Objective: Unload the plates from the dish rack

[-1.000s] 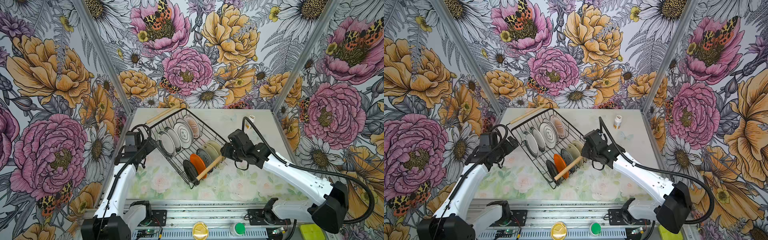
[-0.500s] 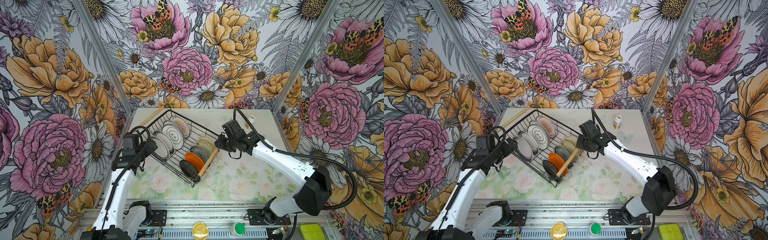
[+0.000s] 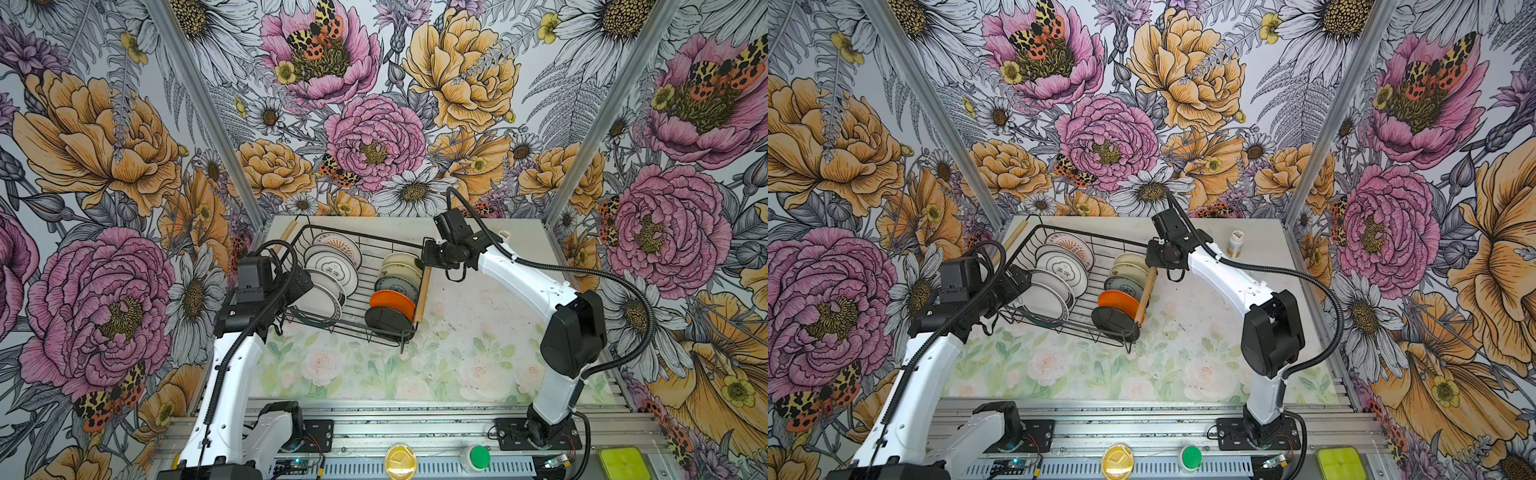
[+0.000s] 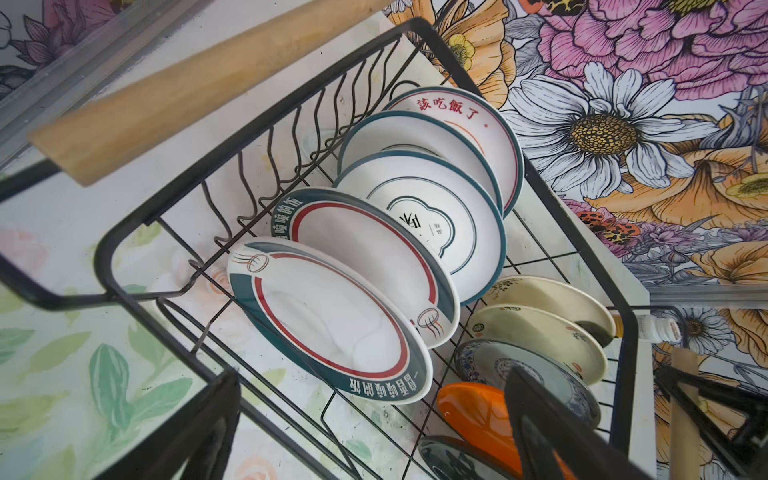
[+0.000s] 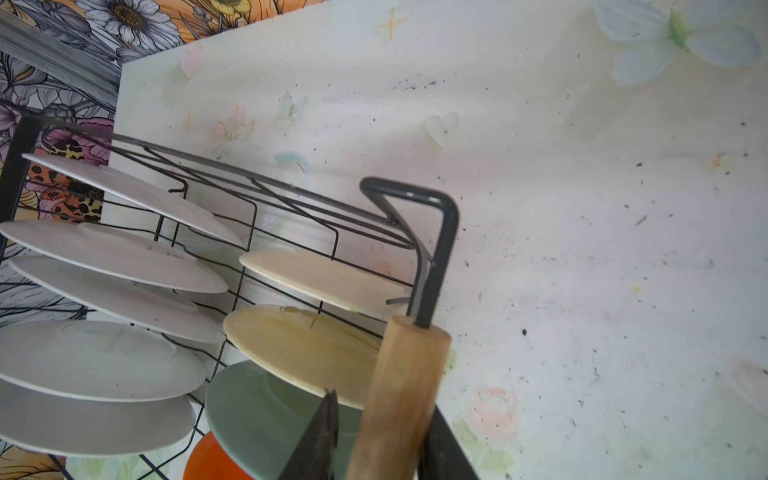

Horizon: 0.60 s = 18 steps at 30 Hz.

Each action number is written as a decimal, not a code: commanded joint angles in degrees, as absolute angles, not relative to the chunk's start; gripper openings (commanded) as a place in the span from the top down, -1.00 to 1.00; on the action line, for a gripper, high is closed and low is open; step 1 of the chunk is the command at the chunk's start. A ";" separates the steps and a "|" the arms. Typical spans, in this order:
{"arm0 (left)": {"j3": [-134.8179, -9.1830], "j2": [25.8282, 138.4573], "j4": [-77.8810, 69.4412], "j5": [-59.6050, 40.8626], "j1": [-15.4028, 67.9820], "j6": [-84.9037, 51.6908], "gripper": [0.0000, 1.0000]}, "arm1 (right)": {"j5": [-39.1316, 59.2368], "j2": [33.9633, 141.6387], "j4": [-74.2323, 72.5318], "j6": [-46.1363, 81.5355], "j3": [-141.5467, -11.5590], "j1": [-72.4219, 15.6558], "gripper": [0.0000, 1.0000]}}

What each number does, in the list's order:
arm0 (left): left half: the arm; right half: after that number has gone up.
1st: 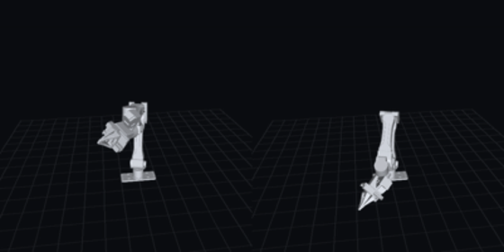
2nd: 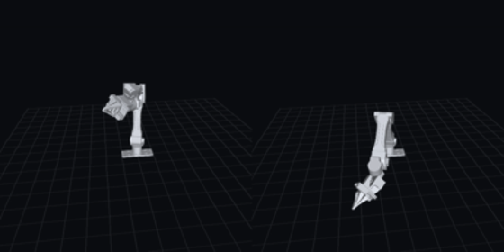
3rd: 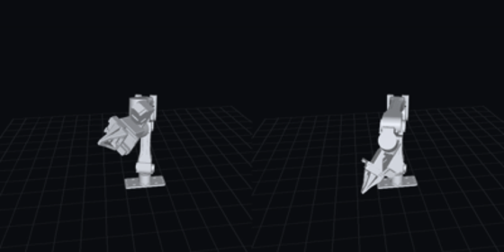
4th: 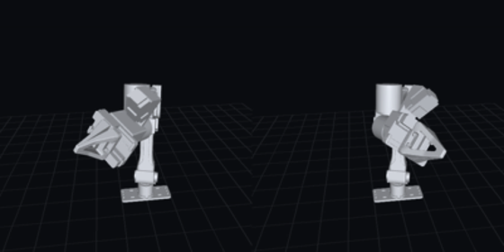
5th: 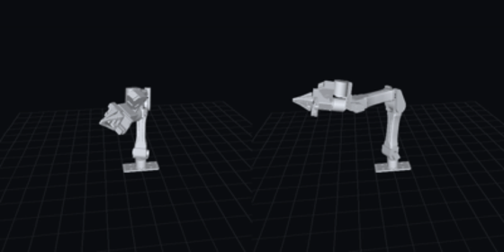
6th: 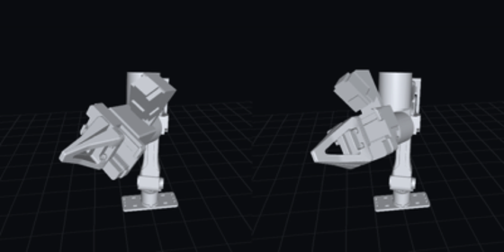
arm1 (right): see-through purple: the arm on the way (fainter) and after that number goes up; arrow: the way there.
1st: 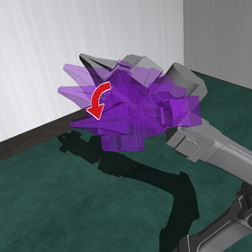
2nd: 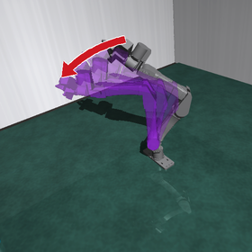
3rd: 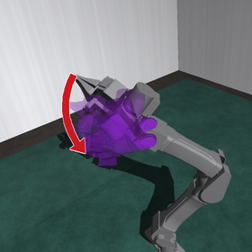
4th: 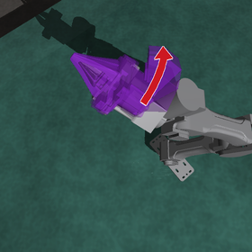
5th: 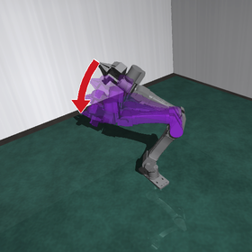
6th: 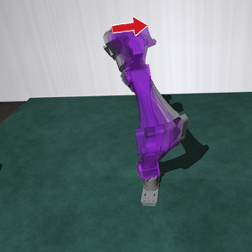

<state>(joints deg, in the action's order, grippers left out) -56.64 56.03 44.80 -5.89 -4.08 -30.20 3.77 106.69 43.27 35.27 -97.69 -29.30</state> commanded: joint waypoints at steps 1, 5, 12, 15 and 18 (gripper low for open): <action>-59.04 57.18 45.73 -6.39 -3.49 -28.65 -0.98 | 5.21 111.15 41.48 29.21 -102.80 -28.26 0.49; -60.58 59.44 45.70 -7.04 -2.36 -26.77 -0.98 | 8.12 115.91 41.57 25.64 -109.01 -27.38 0.49; -63.18 60.73 45.44 -6.35 -0.17 -25.62 -0.98 | 8.87 125.34 41.28 19.67 -120.68 -26.70 0.52; -64.11 61.12 45.48 -6.05 0.40 -25.57 -0.98 | 8.27 129.53 41.22 17.73 -126.34 -26.56 0.54; -64.50 61.68 45.54 -5.65 0.69 -25.86 -0.98 | 9.04 133.66 41.21 15.55 -132.12 -26.54 0.55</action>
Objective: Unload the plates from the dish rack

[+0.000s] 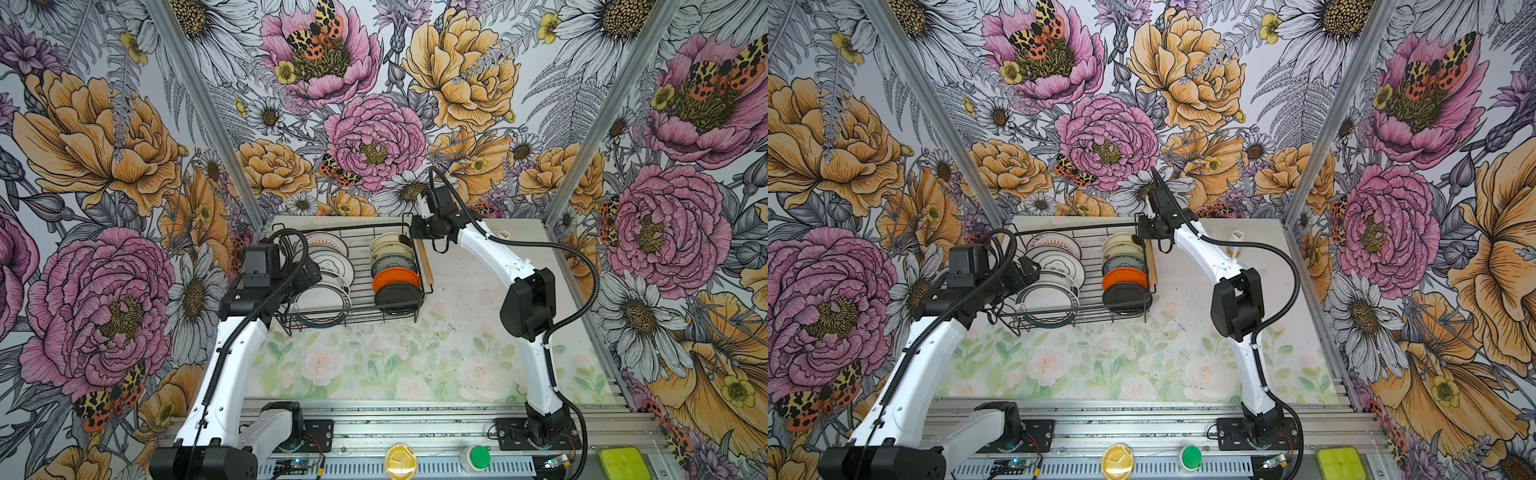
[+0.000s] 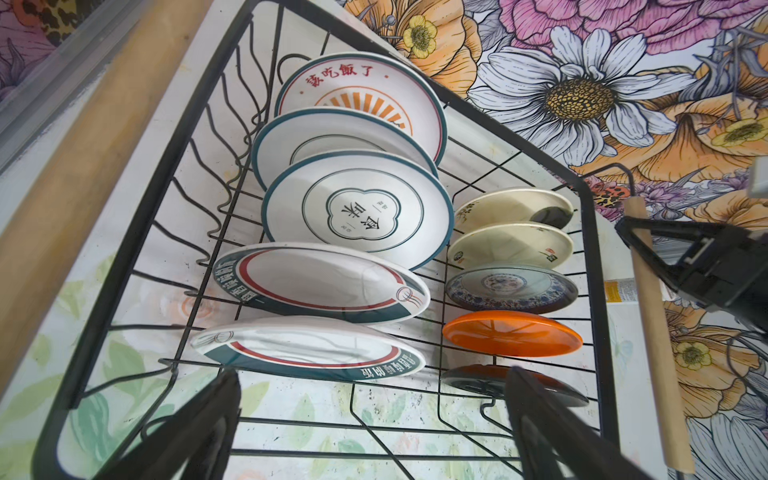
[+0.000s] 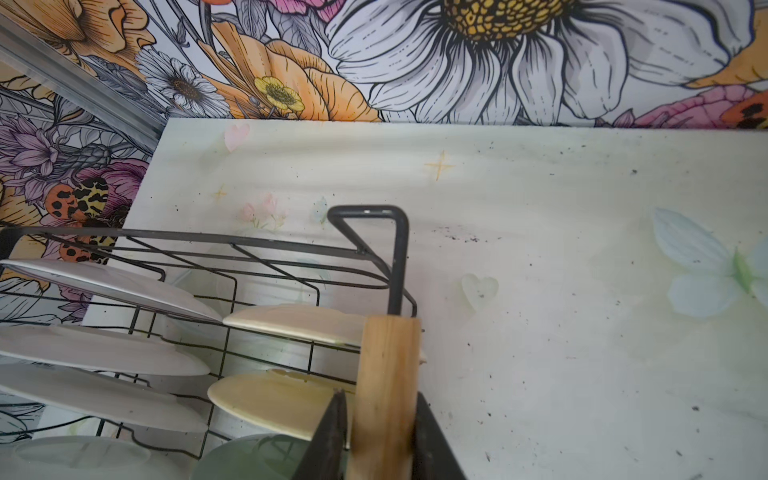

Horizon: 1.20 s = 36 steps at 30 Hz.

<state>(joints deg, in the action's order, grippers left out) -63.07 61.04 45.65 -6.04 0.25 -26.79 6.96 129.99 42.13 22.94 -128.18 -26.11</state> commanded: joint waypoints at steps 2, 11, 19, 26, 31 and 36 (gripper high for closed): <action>-64.66 62.14 45.50 -5.08 1.26 -26.02 -0.98 | 11.05 136.23 41.22 14.91 -135.59 -26.54 0.55; -66.65 64.29 45.08 -4.29 4.31 -22.61 -0.97 | 17.96 145.65 39.46 13.65 -147.07 -26.67 0.51; -68.65 66.39 44.35 -2.95 7.02 -20.08 -0.98 | 22.23 149.81 32.78 16.65 -150.37 -27.01 0.52; -68.01 64.70 42.04 2.72 8.14 -19.35 -0.97 | 23.25 151.97 26.28 19.92 -151.26 -28.05 0.52; -68.18 64.77 42.22 3.10 8.21 -16.46 -0.98 | 23.53 153.61 21.39 22.49 -151.68 -28.64 0.52; -68.27 66.13 42.23 2.63 8.16 -14.73 -0.98 | 22.49 154.52 18.95 23.70 -152.08 -29.26 0.50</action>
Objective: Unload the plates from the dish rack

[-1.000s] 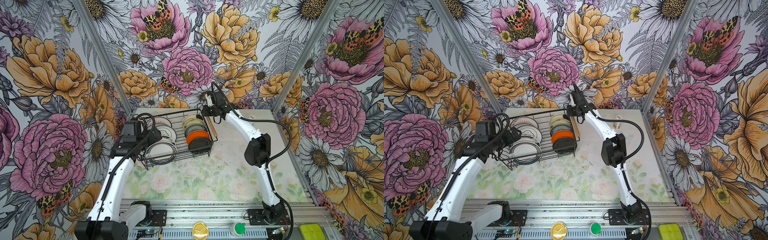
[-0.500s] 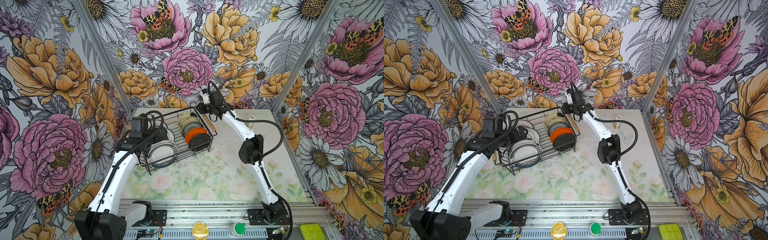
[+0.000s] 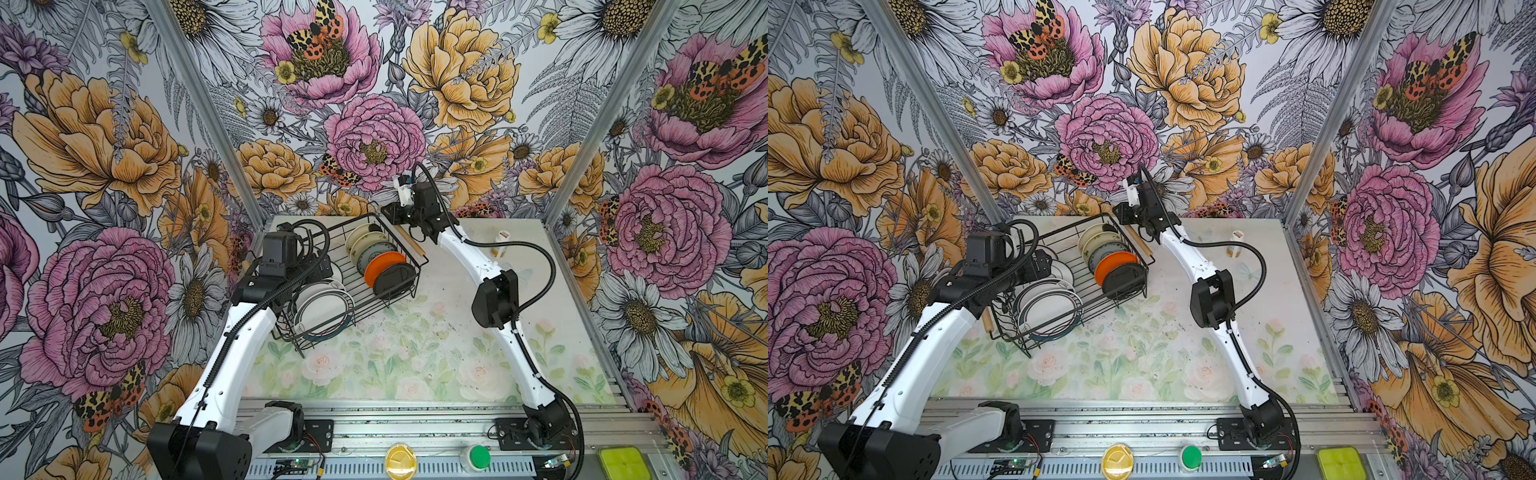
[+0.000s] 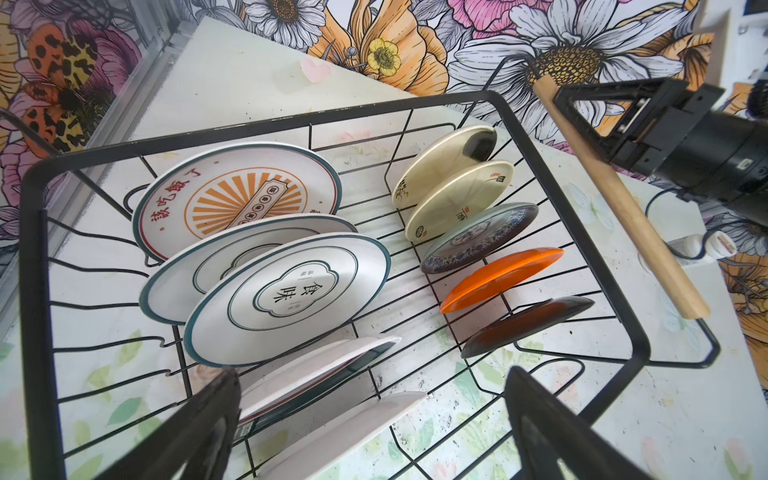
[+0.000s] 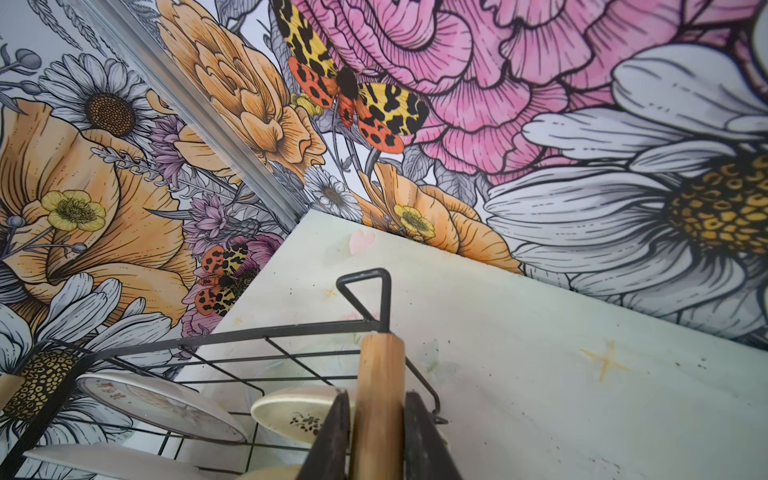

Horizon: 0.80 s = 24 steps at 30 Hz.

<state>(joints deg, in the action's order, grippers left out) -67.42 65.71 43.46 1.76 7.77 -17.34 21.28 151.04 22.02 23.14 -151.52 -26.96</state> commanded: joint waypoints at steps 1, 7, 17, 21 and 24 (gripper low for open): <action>-68.36 66.45 42.44 2.76 8.11 -14.68 -0.98 | 22.14 154.66 18.74 23.74 -152.29 -29.45 0.49; -68.23 66.17 42.27 7.26 7.93 -14.27 -0.98 | 21.74 157.68 18.14 26.97 -156.20 -29.79 0.24; -68.84 64.09 42.98 6.67 5.18 -14.84 -0.97 | 23.26 159.77 14.44 33.14 -157.23 -30.98 0.12; -69.19 63.15 43.14 2.65 4.08 -13.93 -0.97 | 24.72 160.31 13.77 34.80 -157.19 -31.33 0.11; -69.15 62.32 43.15 0.90 4.10 -13.37 -0.98 | 26.07 160.62 12.70 36.36 -157.24 -31.54 0.10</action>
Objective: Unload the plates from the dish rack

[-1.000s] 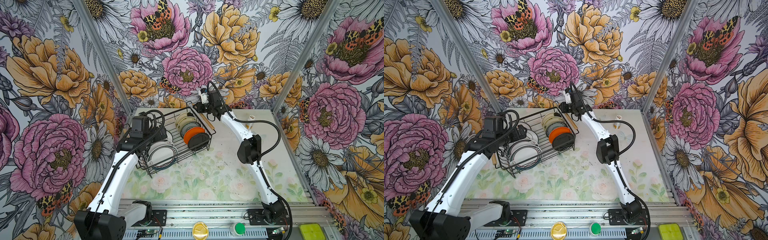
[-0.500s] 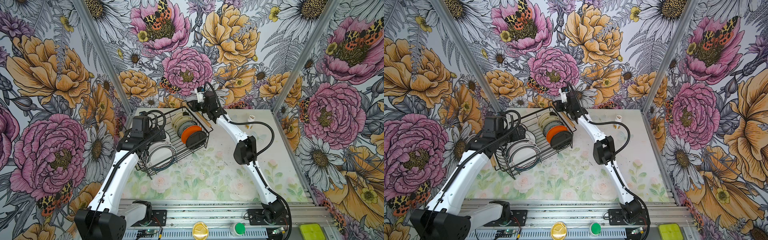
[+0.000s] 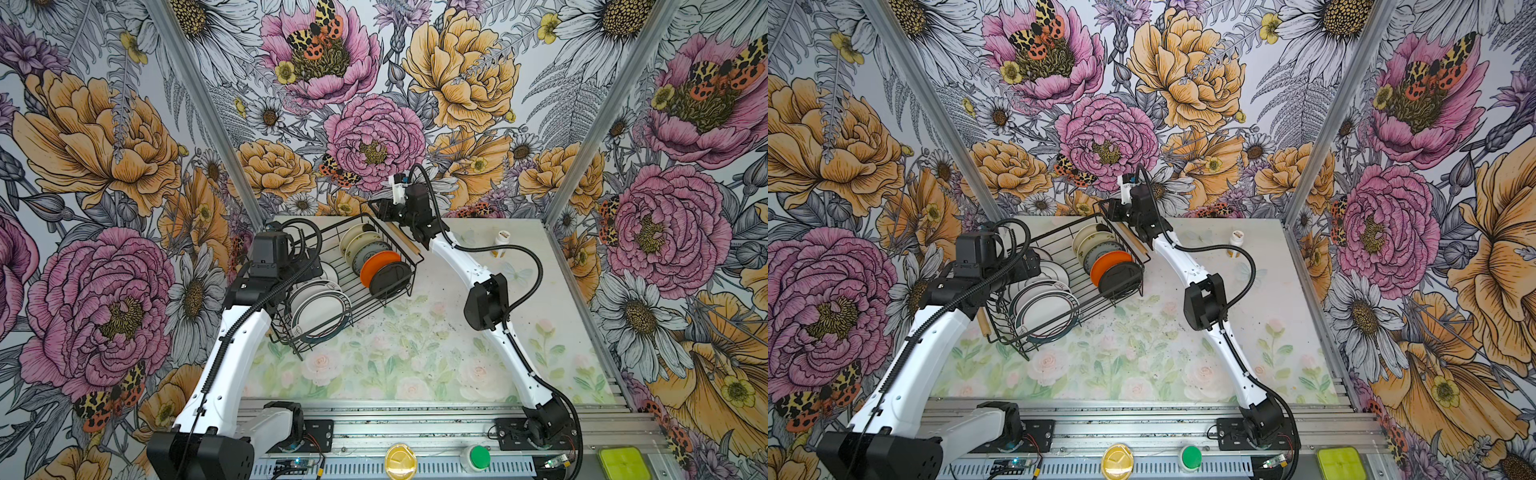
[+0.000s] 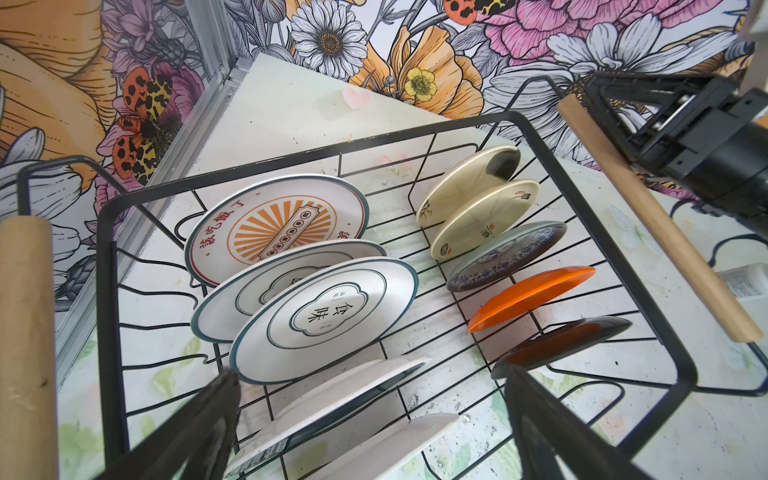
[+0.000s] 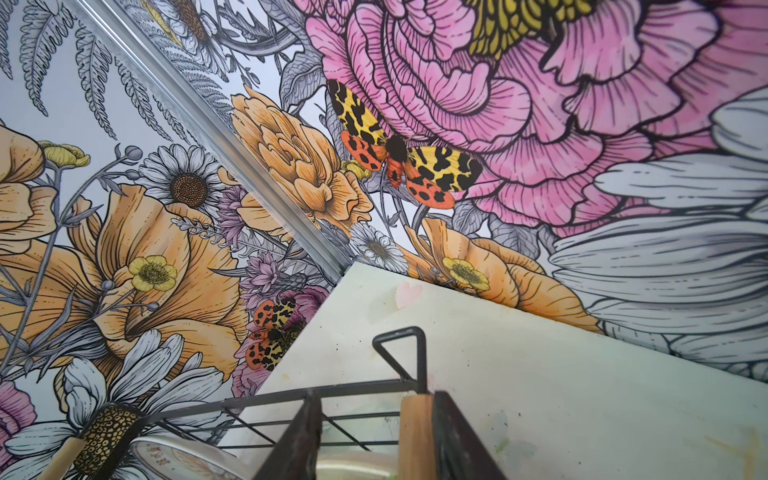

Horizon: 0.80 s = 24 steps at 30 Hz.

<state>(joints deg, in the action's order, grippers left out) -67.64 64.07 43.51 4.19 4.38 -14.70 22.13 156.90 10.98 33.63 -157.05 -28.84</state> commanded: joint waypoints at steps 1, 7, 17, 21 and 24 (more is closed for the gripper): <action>-68.94 62.23 43.15 0.56 4.07 -13.27 -0.97 | 26.38 160.58 12.45 36.71 -157.18 -31.63 0.10; -68.63 61.90 43.07 1.30 5.57 -15.75 -0.97 | 29.61 160.05 11.76 37.66 -157.18 -32.04 0.04; -68.83 62.36 43.06 -1.70 8.44 -14.29 -0.98 | 24.56 150.88 12.22 32.34 -147.56 -26.48 -0.52; -69.61 62.41 42.99 -5.53 9.84 -9.84 -0.98 | 24.82 146.29 12.34 30.01 -142.93 -23.82 -0.75; -69.61 62.46 42.96 -0.91 12.37 -8.42 -0.98 | 25.71 142.82 14.54 26.56 -140.23 -22.65 -0.99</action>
